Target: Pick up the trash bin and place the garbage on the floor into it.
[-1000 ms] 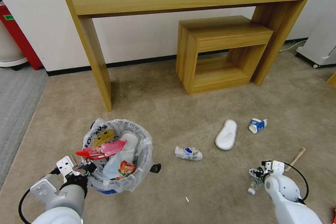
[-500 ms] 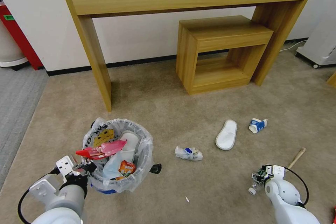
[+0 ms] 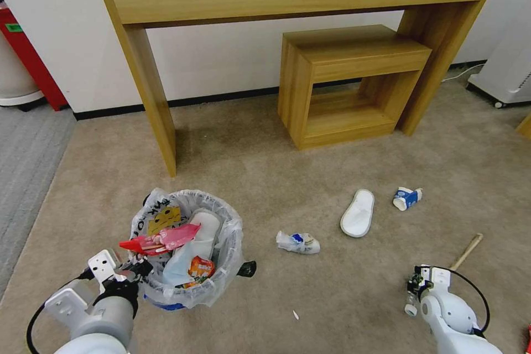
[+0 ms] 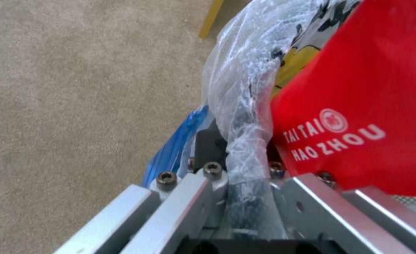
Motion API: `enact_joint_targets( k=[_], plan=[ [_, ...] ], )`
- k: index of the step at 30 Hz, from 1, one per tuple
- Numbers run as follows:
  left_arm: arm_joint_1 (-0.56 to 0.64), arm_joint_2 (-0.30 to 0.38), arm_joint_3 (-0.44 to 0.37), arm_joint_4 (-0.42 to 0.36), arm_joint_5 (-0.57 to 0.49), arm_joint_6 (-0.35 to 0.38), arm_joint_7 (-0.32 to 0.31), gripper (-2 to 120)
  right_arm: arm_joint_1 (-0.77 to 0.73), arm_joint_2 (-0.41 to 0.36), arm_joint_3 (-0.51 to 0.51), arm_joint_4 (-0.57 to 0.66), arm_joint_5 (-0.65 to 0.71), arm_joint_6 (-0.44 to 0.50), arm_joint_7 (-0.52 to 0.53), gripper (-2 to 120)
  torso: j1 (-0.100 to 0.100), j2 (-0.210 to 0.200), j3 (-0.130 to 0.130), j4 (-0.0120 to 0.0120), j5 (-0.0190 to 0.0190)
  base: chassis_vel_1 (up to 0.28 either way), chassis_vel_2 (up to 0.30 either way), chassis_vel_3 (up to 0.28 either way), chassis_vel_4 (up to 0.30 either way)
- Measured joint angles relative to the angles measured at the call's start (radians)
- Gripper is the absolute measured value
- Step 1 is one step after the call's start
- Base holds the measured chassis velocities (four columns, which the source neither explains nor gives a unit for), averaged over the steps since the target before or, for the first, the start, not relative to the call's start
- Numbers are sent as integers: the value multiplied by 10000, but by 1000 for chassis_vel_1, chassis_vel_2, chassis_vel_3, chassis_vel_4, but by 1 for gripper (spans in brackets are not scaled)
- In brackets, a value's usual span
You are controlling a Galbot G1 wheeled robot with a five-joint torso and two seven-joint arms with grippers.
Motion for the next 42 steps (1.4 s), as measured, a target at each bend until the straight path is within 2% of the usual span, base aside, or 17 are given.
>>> enact_joint_targets(
  k=[1,4,5,8,9,12,13,14,16,17,20,25,28,36,38,41,42],
  plan=[
    [0,0,0,0,0,0,0,0,0,0,0,0,0,0,0,7,0,0,0,0,0,0,0,0,0],
    [-77,-78,189,222,154,-7,0,0,-439,-102,-181,1618,510,1773,-829,0,0,0,1,1,-5,0,0,0,0],
    [-77,-78,189,222,154,-7,0,0,-439,-102,-181,1618,510,1773,-829,0,0,0,1,1,-5,0,0,0,0],
    [-163,-198,471,523,269,-10,1,0,-730,-297,-450,3571,1115,3357,-2538,0,0,0,0,3,-10,0,0,0,0],
    [-163,-198,471,523,269,-10,1,0,-730,-297,-450,3571,1115,3357,-2538,0,0,0,0,3,-10,0,0,0,0],
    [-195,-298,737,785,446,-26,7,0,-721,-395,-816,4658,2097,4352,-4375,0,0,0,0,1,-9,0,0,0,0],
    [-195,-298,737,785,446,-26,7,0,-721,-395,-816,4658,2097,4352,-4375,0,0,0,0,1,-9,0,0,0,0],
    [-191,-353,963,931,687,-62,29,0,-550,-395,-1080,4984,2665,4916,-5588,0,0,0,-1,1,-9,0,0,0,0],
    [-175,-426,1302,1063,996,-104,69,0,-119,-345,-1608,5049,3034,5805,-7259,0,-1,0,0,2,-8,0,0,0,0],
    [-175,-426,1302,1063,996,-104,69,0,-119,-345,-1608,5049,3034,5805,-7259,0,-1,0,0,2,-8,0,0,0,0],
    [-211,-517,1714,1182,1323,-135,101,0,498,-332,-2597,4864,3378,6378,-8671,0,0,0,0,2,-7,0,0,0,0],
    [-248,-554,1949,1325,1662,-198,137,0,980,-213,-3559,4462,3280,6510,-9351,0,0,0,0,3,-7,0,0,0,0],
    [-247,-558,2091,1341,1720,-227,161,0,1076,-148,-4142,4044,2437,6523,-9611,0,-1,0,0,1,-7,0,0,0,0],
    [-199,-500,2335,1224,1889,-251,181,0,1072,-63,-4517,3679,1102,6497,-9338,0,0,0,0,2,-7,0,0,0,0],
    [-190,-491,2376,1189,1900,-252,188,0,1031,-78,-4518,3678,998,6479,-9279,3,-1,0,0,1,-7,0,0,0,0],
    [-177,-445,2382,1113,1897,-252,193,0,914,-130,-4444,3700,888,6449,-9212,16,-1,0,0,1,-7,0,0,0,0],
    [-177,-445,2382,1113,1897,-252,193,0,914,-130,-4444,3700,888,6449,-9212,16,-1,0,0,1,-7,0,0,0,0]
  ],
)
